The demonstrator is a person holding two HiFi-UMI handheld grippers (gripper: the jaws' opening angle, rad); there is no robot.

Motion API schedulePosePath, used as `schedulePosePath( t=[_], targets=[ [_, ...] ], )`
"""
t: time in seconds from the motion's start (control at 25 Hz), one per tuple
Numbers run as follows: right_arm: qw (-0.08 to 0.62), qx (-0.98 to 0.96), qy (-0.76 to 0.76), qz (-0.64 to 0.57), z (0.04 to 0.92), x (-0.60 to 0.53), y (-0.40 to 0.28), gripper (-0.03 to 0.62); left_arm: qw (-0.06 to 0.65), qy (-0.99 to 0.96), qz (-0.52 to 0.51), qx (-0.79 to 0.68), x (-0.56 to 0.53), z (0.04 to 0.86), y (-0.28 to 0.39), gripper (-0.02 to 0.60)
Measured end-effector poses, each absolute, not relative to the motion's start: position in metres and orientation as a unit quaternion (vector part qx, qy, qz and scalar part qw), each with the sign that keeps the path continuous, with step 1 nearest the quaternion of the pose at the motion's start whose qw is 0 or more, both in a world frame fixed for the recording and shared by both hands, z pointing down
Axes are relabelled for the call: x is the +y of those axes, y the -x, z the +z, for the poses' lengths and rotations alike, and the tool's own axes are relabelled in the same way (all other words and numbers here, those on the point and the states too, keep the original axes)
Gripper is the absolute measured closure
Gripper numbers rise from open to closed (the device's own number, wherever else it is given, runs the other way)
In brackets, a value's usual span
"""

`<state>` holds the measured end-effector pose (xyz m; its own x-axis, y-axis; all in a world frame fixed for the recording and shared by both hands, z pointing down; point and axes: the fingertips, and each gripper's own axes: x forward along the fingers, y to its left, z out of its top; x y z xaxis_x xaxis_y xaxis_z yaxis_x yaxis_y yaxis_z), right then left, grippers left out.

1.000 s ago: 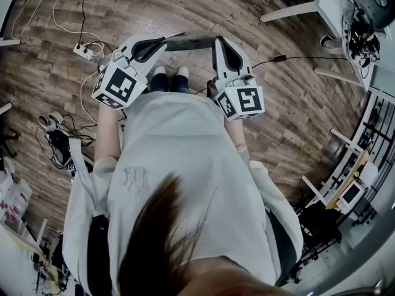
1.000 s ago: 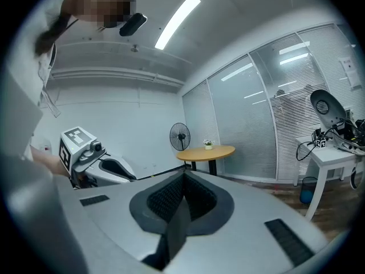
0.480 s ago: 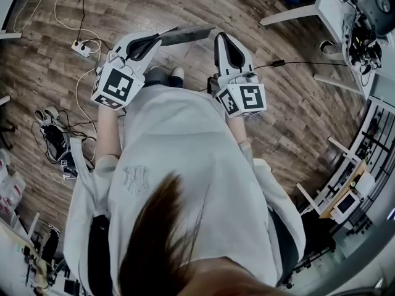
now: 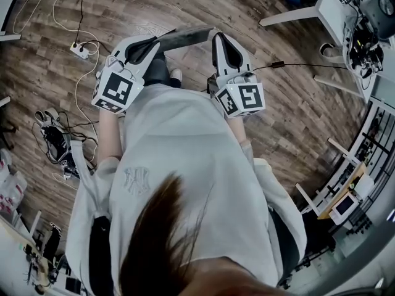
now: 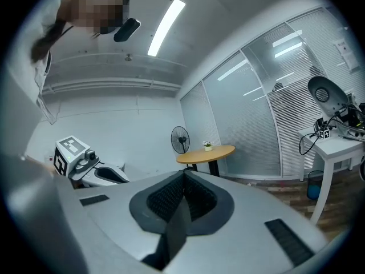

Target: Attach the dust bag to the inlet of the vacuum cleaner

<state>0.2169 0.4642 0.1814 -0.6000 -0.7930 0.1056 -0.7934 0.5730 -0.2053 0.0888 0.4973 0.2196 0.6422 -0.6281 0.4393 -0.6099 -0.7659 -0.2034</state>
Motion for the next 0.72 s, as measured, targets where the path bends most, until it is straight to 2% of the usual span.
schedulePosePath(
  t=[0.28, 0.72],
  targets=[
    [-0.006, -0.876, -0.466, 0.127, 0.185, 0.411, -0.207, 0.591, 0.018, 0.914, -0.242, 0.325, 0.441, 0.221, -0.076, 0.542],
    [-0.015, -0.866, -0.487, 0.112, 0.164, 0.290, -0.141, 0.591, 0.018, 0.919, -0.251, 0.305, 0.326, 0.220, -0.012, 0.543]
  ],
)
